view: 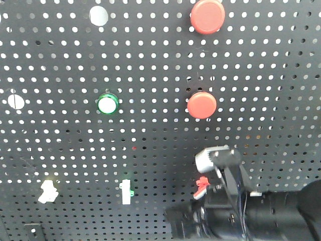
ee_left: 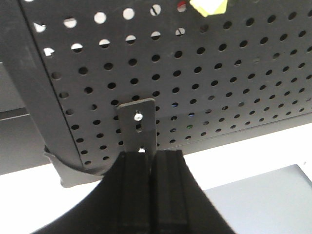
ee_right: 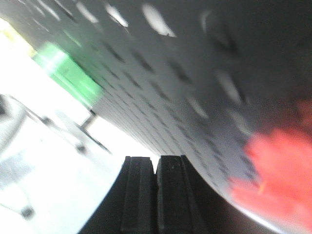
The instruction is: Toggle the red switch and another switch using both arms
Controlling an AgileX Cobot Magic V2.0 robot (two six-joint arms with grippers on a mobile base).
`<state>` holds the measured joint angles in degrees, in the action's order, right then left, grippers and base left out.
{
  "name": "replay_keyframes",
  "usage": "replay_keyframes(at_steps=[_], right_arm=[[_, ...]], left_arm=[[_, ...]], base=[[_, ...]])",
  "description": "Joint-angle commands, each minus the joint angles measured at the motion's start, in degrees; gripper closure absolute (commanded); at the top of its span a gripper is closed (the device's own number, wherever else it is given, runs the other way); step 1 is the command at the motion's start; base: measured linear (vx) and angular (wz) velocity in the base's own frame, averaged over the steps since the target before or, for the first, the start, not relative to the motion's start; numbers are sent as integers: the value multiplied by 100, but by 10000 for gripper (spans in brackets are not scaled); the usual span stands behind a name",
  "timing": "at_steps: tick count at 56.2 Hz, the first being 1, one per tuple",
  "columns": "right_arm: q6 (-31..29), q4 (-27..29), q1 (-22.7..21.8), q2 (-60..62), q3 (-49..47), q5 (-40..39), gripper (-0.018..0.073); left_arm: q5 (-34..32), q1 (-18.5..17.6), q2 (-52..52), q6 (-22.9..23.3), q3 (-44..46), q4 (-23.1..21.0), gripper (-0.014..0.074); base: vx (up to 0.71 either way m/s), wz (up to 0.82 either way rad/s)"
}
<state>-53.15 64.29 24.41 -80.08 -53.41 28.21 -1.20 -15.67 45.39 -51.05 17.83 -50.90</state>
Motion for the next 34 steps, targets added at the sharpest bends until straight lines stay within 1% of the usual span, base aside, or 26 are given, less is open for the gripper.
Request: replay_keyframes(at_steps=[1, 9, 16, 19, 23, 34], right_arm=[[291, -150, -47, 148, -180, -325, 566], [743, -585, -47, 148, -180, -298, 566], [1270, -1182, -47, 138, -145, -159, 566], [1422, -1327, -47, 138, -67, -143, 566], [1523, -1401, -47, 138, 109, -139, 566], [1473, -1395, -47, 221, 803, -172, 566]], left_arm=[[-325, 1, -32, 69, 152, -42, 594], [-325, 1, -32, 69, 152, -42, 594], [-325, 1, -32, 69, 152, -42, 594], [-325, 1, -32, 69, 152, -42, 594], [-325, 1, -32, 69, 152, -42, 594], [-313, 1, -32, 69, 152, -42, 594]], base=[[0, 0], [0, 0], [0, 0], [0, 0], [0, 0], [0, 0]])
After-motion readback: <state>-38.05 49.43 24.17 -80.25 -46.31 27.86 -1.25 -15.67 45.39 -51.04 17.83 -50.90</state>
